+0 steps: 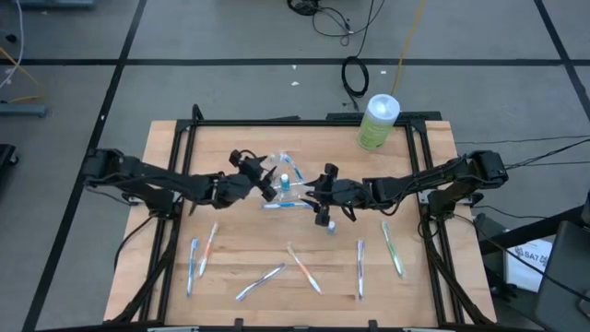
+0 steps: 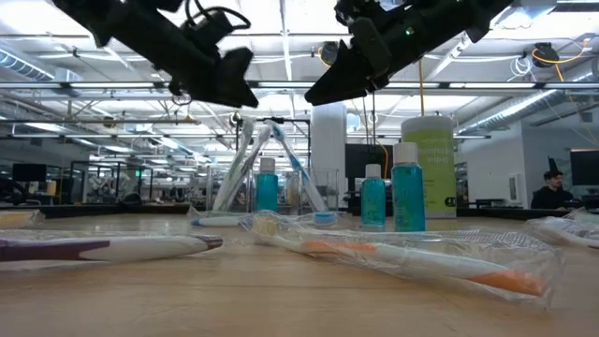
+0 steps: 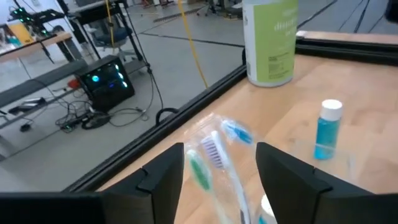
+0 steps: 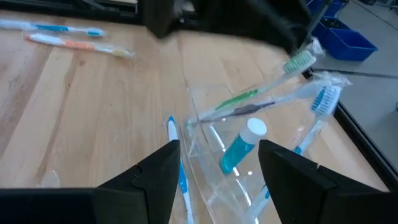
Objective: Pick & Place toothbrushing station
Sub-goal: Put the top mouthwash into the transparent organizer
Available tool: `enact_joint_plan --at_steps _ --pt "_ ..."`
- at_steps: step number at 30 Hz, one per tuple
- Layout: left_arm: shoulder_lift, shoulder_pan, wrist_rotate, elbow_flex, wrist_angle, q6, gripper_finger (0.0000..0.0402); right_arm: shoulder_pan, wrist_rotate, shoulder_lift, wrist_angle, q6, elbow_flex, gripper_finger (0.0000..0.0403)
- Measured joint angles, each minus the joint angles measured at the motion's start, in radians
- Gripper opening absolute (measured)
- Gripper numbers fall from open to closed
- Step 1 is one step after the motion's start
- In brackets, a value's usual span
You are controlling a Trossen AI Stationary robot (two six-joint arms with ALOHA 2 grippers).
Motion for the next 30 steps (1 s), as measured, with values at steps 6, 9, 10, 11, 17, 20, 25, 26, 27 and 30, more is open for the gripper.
enact_joint_plan --at_steps 6,9,10,11,17,20,25,26,27,30 --pt "-0.153 -0.010 0.096 0.000 -0.123 -0.005 0.0209 -0.007 0.007 0.000 -0.115 0.000 0.000 0.0210" --pt "-0.200 -0.010 0.199 0.000 -0.140 -0.005 0.0209 -0.018 0.038 0.000 -0.133 0.007 0.000 0.0210" --pt "-0.213 -0.010 0.232 0.000 -0.154 -0.005 0.0209 -0.023 0.054 -0.008 -0.143 0.007 0.000 0.0211" --pt "-0.225 -0.010 0.256 0.000 -0.163 -0.005 0.0209 -0.028 0.068 -0.023 -0.165 0.005 -0.001 0.0212" --pt "-0.230 -0.013 0.279 -0.001 -0.162 0.006 0.0209 -0.113 0.081 -0.129 -0.315 0.005 -0.002 0.0230" --pt "-0.231 -0.012 0.277 0.000 -0.154 0.053 0.0209 -0.181 0.012 -0.177 -0.423 0.071 0.000 0.0242" --pt "-0.231 -0.012 0.267 0.000 -0.144 0.161 0.0209 -0.273 -0.158 -0.177 -0.435 0.130 -0.027 0.0252" --pt "-0.231 -0.012 0.266 0.000 -0.145 0.164 0.0209 -0.283 -0.169 -0.170 -0.412 0.125 -0.037 0.0252" --pt "-0.230 -0.012 0.261 0.000 -0.146 0.164 0.0209 -0.291 -0.178 -0.162 -0.390 0.123 -0.049 0.0252" --pt "-0.231 -0.012 0.259 0.000 -0.145 0.177 0.0209 -0.313 -0.181 -0.151 -0.366 0.124 -0.106 0.0252"
